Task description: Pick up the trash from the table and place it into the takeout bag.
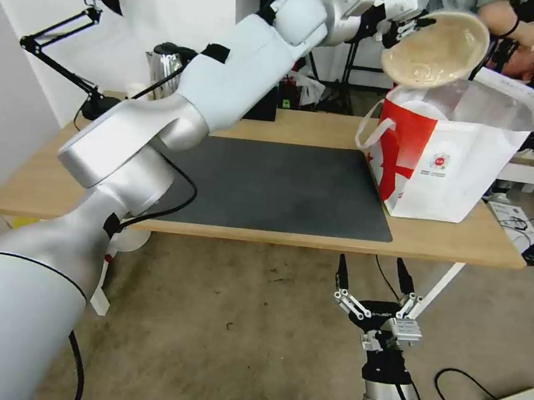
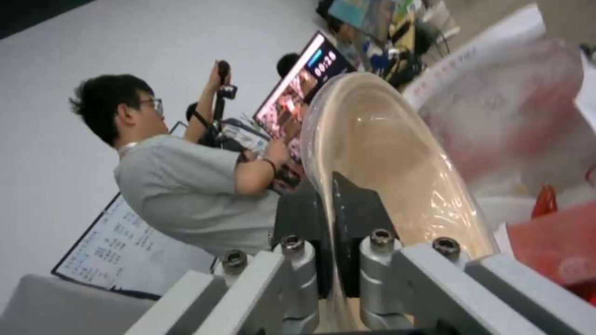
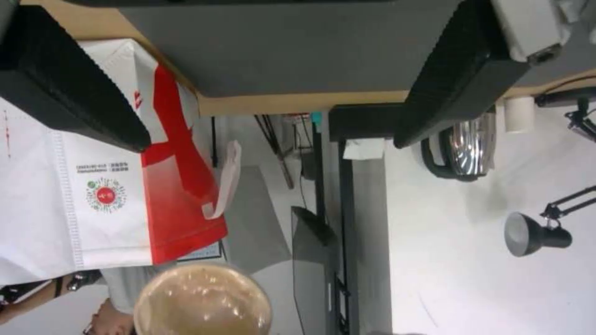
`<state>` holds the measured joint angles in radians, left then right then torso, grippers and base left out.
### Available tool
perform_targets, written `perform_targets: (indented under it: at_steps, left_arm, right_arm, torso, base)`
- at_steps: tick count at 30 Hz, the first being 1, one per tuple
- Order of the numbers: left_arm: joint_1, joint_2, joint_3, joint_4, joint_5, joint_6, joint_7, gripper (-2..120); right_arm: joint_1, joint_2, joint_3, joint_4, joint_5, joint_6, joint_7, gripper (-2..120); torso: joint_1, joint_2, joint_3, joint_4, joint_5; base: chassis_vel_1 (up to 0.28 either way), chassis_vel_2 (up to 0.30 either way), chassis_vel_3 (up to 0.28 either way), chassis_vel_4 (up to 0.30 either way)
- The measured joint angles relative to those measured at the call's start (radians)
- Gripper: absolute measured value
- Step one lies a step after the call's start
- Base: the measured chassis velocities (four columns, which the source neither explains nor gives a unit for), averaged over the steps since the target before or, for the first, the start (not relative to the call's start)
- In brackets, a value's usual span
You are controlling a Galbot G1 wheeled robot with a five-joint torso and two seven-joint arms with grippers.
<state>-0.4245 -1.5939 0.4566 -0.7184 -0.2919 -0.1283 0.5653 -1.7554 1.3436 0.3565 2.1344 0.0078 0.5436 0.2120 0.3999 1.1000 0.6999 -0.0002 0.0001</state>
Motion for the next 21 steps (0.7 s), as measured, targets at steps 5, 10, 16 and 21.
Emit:
perform_targets:
  at_steps: [5,10,16,21]
  left_arm:
    - [0.037,0.0,0.021,0.007,0.011,-0.018,-0.039,1]
    - [0.06,0.0,0.043,0.007,0.012,-0.036,-0.073,1]
    - [0.077,0.0,0.072,0.012,-0.004,-0.057,-0.124,1]
    - [0.086,0.0,0.098,0.001,-0.057,-0.063,-0.149,1]
  right_arm:
    - [0.0,0.0,0.0,0.0,0.0,0.0,0.0,100]
    - [0.0,0.0,0.0,0.0,0.0,0.0,0.0,100]
    - [0.0,0.0,0.0,0.0,0.0,0.0,0.0,100]
    - [0.0,0.0,0.0,0.0,0.0,0.0,0.0,100]
  torso:
    - [0.0,0.0,0.0,0.0003,-0.0002]
    - [0.0,0.0,0.0,0.0001,-0.0001]
    - [0.0,0.0,0.0,0.0002,-0.0001]
    - [0.0,0.0,0.0,0.0002,-0.0001]
  base:
    - [0.0,0.0,0.0,0.0]
    - [0.0,0.0,0.0,0.0]
    - [0.0,0.0,0.0,0.0]
    - [0.0,0.0,0.0,0.0]
